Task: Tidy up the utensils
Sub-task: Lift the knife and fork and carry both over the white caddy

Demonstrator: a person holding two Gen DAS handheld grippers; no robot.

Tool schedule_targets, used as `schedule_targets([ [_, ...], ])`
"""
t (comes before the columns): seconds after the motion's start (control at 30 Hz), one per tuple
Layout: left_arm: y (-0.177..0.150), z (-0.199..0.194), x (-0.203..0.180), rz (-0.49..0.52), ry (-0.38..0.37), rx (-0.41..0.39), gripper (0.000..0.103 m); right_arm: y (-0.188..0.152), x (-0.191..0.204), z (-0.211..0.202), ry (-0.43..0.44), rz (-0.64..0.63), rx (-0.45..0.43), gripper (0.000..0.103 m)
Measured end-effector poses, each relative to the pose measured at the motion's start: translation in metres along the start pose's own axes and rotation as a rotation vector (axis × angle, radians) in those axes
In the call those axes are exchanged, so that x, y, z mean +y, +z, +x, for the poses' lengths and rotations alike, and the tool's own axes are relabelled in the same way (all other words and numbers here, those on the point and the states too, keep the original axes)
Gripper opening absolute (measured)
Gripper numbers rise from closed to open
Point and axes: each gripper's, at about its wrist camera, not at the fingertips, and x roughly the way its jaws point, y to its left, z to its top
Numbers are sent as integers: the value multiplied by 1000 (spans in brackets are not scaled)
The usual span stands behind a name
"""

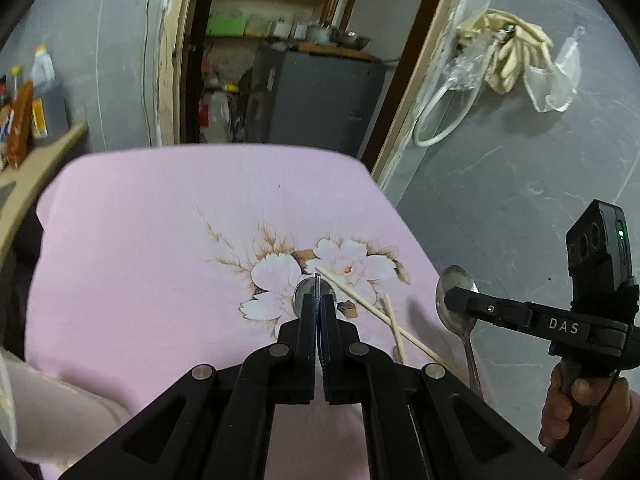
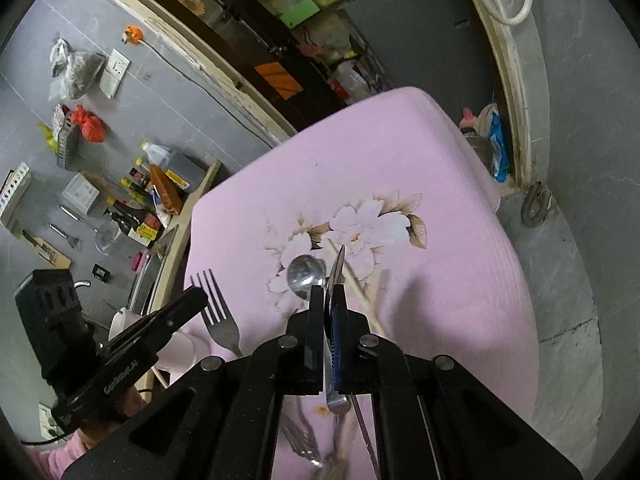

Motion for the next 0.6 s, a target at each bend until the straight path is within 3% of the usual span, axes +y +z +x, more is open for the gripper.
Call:
schedule_targets([
  [0.27,-5,-50,-9,52,15,-97,2,-1,31,-36,24,-54,-137,3],
  [0.6,22,-123,3,57,35,-249,2,10,98,-81,131,-81,-376,3],
])
